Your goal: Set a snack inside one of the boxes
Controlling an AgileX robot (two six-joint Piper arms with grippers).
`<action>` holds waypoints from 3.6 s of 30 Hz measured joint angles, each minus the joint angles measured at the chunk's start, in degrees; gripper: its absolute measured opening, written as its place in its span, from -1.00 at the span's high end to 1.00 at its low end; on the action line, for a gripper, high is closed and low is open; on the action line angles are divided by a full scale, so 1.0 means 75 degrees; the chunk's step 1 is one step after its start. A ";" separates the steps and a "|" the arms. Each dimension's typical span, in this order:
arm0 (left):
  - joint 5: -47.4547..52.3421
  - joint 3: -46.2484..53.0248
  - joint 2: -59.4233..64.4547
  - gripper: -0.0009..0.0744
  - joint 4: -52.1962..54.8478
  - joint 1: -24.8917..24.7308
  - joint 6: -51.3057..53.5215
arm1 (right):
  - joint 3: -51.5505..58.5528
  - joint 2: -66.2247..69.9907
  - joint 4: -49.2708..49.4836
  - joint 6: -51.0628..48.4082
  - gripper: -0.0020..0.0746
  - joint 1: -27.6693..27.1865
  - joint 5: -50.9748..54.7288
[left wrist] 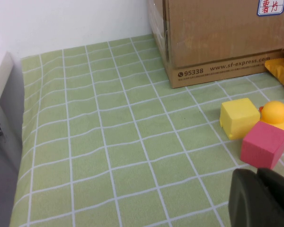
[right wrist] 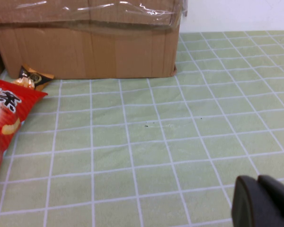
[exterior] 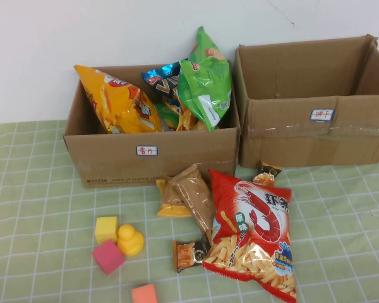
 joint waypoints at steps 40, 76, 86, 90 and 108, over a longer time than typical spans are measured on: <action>-0.3688 0.0027 0.0000 0.98 0.0338 0.0000 0.0195 | 0.0063 0.0000 -0.0014 0.0000 0.95 0.0000 -0.3192; 0.1001 -0.2994 0.1324 0.98 0.0993 0.0000 -0.0282 | -0.2866 0.1176 0.1831 -0.1528 0.95 0.0000 -0.1739; 0.1387 -0.2510 0.1826 0.98 0.0426 0.0000 -0.0266 | -0.2982 0.3952 0.1961 -0.1653 0.95 0.0000 0.1426; 0.1155 -0.2510 0.1826 0.98 0.0343 0.0000 -0.0266 | -0.2982 0.5145 0.2876 -0.1653 0.95 0.0000 0.1216; 0.0713 -0.2276 0.1826 0.98 0.0315 0.0000 -0.0219 | -0.4895 1.0101 0.5212 -0.4923 0.91 0.0378 -0.0333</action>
